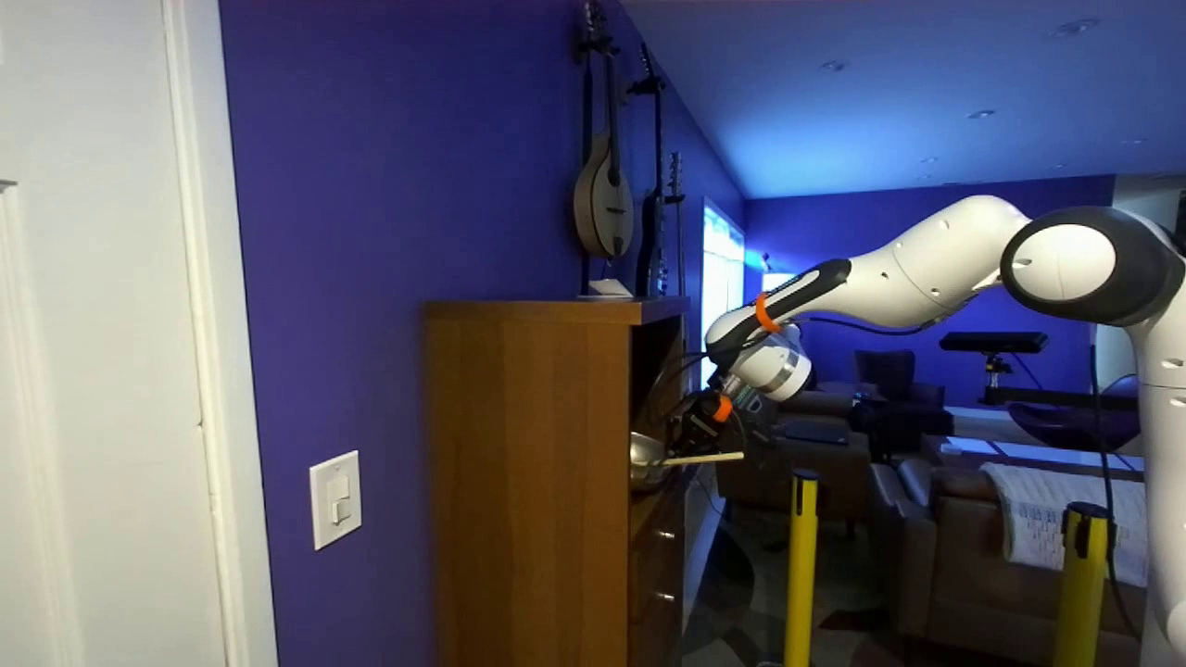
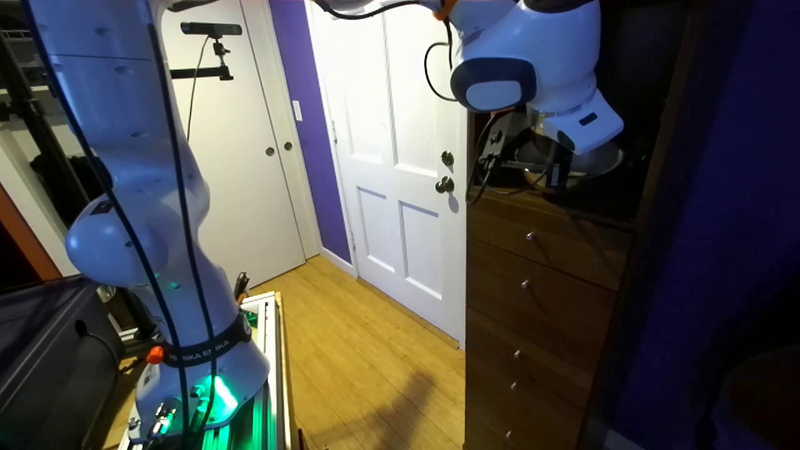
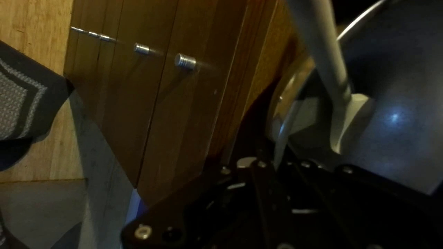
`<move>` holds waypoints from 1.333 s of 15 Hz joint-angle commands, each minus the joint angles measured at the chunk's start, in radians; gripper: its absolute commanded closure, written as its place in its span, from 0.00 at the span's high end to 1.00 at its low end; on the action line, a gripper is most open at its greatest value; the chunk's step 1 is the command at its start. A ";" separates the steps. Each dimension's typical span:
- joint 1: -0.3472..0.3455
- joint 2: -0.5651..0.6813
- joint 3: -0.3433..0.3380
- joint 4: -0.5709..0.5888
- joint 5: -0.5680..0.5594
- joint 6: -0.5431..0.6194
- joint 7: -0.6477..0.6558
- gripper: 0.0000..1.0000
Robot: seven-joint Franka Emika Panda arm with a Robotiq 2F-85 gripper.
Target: Remove the dishpan from the cabinet shelf and place it on top of the cabinet
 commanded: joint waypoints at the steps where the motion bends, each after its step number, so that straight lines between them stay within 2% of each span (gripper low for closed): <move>1: -0.021 -0.096 -0.010 -0.037 -0.082 -0.075 0.038 0.02; 6: -0.038 -0.227 -0.033 -0.090 -0.291 -0.240 0.108 0.02; 11: -0.062 -0.384 -0.036 -0.121 -0.434 -0.450 0.133 0.02; 16: -0.079 -0.526 -0.023 -0.099 -0.524 -0.648 0.141 0.02; 20: -0.077 -0.621 -0.006 -0.044 -0.542 -0.804 0.160 0.02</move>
